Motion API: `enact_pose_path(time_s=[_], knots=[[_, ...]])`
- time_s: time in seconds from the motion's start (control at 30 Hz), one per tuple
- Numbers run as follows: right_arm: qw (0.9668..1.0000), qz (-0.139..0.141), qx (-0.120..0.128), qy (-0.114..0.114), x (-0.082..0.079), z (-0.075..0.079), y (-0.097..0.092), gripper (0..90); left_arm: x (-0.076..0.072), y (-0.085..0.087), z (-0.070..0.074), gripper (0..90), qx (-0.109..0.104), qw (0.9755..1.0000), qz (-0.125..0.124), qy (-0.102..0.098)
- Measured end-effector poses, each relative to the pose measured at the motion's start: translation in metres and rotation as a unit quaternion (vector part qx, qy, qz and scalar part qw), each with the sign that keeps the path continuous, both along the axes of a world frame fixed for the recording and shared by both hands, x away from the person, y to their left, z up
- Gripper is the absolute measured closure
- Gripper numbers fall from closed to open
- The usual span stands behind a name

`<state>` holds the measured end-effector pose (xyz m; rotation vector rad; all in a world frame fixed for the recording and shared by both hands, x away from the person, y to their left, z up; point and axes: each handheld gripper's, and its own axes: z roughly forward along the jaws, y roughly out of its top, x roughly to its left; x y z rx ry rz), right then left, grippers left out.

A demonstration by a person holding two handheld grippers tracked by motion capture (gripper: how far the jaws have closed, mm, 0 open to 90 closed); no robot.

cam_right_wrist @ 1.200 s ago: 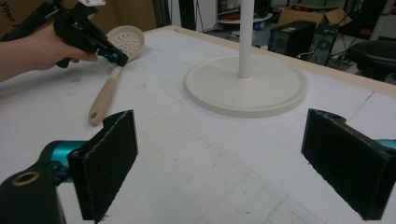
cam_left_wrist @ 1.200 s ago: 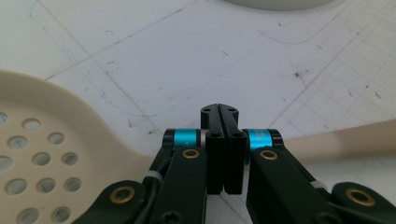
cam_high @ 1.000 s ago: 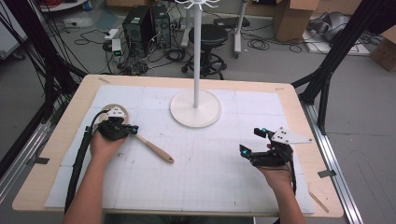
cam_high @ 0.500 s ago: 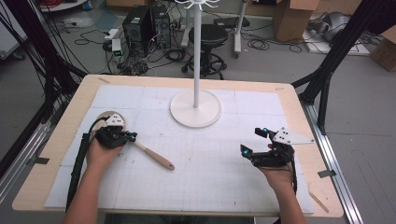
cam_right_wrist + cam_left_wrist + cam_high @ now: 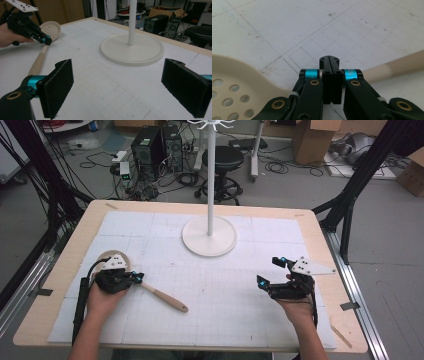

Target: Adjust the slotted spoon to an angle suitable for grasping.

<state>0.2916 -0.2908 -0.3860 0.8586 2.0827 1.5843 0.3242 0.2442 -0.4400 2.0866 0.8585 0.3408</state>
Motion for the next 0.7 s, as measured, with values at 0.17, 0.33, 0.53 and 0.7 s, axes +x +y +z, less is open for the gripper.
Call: enact_pose_path(time_s=[0.17,0.33,0.53,0.7], knots=[[1.0,0.001,-0.001,-0.001,0.0,0.0,0.001,9.8,-0.003,0.001,0.0,89.7,0.0,1.0,-0.001,-0.001],[1.0,-0.001,0.0,-0.001,0.0,0.001,0.0,9.8,-0.006,-0.002,0.003,89.2,-0.009,0.9997,-0.02,-0.01],[1.0,-0.001,0.004,0.002,0.001,-0.001,-0.001,9.8,-0.015,-0.016,0.018,89.5,-0.022,0.9958,-0.084,-0.029],[1.0,-0.002,0.006,0.004,0.001,-0.001,-0.002,9.8,-0.023,-0.03,0.017,89.6,-0.021,0.9904,-0.134,-0.026]])
